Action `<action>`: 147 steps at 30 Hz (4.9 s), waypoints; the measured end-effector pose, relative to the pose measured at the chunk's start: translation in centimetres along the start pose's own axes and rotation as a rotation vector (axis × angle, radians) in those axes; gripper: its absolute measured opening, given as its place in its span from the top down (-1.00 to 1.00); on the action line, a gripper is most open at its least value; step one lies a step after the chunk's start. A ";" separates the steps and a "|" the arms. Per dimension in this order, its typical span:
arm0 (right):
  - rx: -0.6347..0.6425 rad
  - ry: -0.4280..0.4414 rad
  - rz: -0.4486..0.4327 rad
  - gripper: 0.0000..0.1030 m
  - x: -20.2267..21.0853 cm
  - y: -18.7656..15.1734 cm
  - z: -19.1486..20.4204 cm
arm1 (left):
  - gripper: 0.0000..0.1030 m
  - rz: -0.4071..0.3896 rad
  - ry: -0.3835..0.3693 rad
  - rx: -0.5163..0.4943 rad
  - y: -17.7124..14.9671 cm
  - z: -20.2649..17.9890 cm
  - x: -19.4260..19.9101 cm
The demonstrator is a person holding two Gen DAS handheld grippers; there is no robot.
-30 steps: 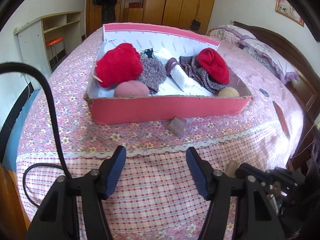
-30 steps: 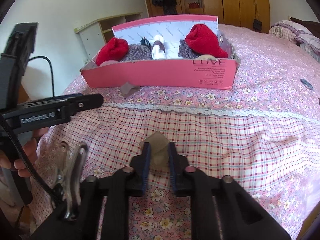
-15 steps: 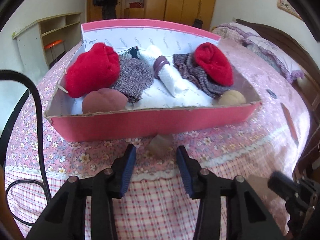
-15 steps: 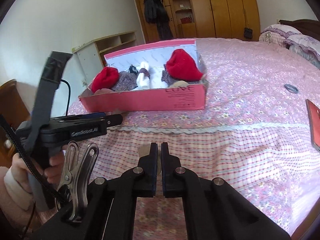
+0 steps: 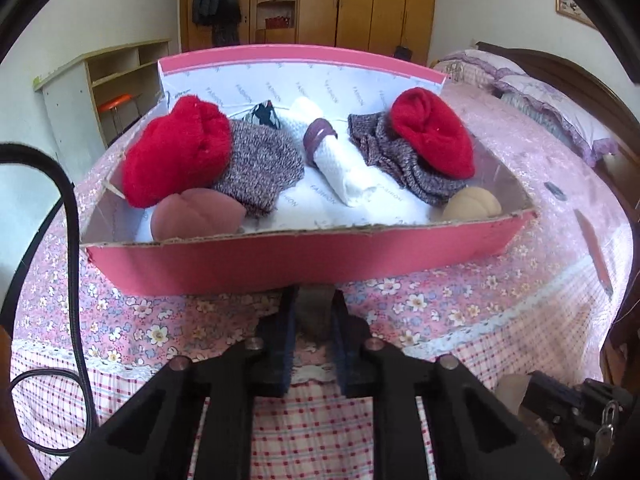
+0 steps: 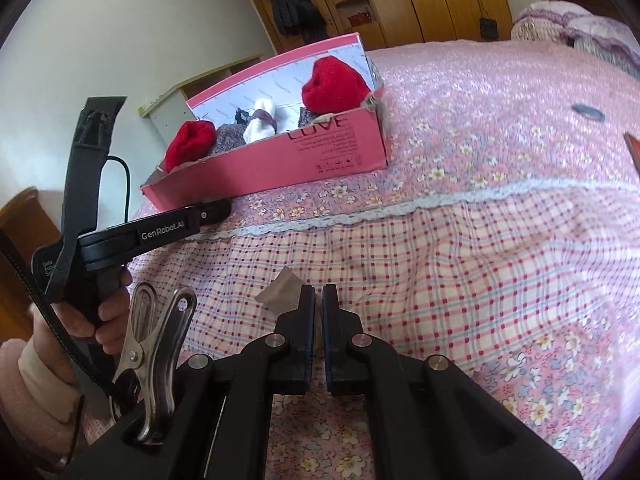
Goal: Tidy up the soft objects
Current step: 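Carry the tan square toward the box with the right gripper, then lower the tan square into the box and open the right gripper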
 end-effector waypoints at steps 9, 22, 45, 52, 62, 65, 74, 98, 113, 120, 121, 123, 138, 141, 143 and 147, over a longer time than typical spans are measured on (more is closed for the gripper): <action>-0.020 0.018 0.002 0.90 0.1 0.0 -0.4 | 0.86 -0.026 -0.057 0.066 -0.4 0.5 1.6; 0.021 -0.016 -0.029 0.90 0.7 0.2 0.5 | 0.85 -0.043 -0.095 0.043 -1.5 0.4 5.7; 0.133 -0.026 -0.096 0.90 3.8 0.0 6.8 | 0.85 -0.151 -0.147 0.032 -2.8 1.8 12.3; 0.180 -0.041 -0.093 0.90 4.1 -1.2 8.6 | 0.85 -0.134 -0.156 0.034 -4.4 2.1 12.9; 0.186 -0.053 -0.099 0.90 4.4 -1.5 9.4 | 0.85 -0.130 -0.153 0.030 -5.0 2.2 13.7; 0.182 -0.057 -0.095 0.90 4.3 -1.6 9.3 | 0.85 -0.129 -0.152 0.035 -5.3 2.4 13.8; 0.182 -0.037 -0.086 0.90 5.1 -1.2 9.0 | 0.85 -0.133 -0.182 0.060 -4.0 1.8 13.3; 0.208 -0.048 -0.152 0.90 5.7 4.8 8.8 | 0.85 -0.141 -0.162 0.016 0.6 1.9 11.7; 0.194 -0.064 -0.179 0.90 2.8 10.2 8.7 | 0.85 -0.113 -0.159 -0.012 4.3 1.2 9.1; 0.192 -0.060 -0.159 0.90 0.5 11.6 8.7 | 0.85 -0.103 -0.113 -0.011 5.5 1.6 6.4; 0.188 -0.057 -0.156 0.90 0.0 11.9 8.7 | 0.85 -0.100 -0.108 -0.012 5.6 1.6 6.1; 0.182 -0.056 -0.150 0.90 -0.7 12.3 8.6 | 0.84 -0.088 -0.099 -0.005 5.7 1.8 5.3; 0.170 -0.102 -0.081 0.90 -5.6 12.4 6.8 | 0.83 -0.041 -0.068 0.023 5.4 2.2 1.0; 0.166 -0.111 -0.071 0.90 -6.3 12.4 6.4 | 0.82 -0.042 -0.059 0.019 5.4 2.1 0.7; 0.164 -0.115 -0.064 0.90 -6.7 12.4 6.2 | 0.81 -0.044 -0.057 0.022 5.5 2.1 0.6; 0.168 -0.126 -0.045 0.90 -7.6 12.2 5.8 | 0.75 -0.044 -0.068 0.037 5.6 2.2 0.1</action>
Point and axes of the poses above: each gripper's, at about its wrist camera, not at the fingertips, and x roughly against the way its jaws point, z to its left, y to its top, the point moved 8 cm from there along -x, roughly the way its jaws point, and after that the axes turned 7 degrees about -x, right-handed, at the moved point
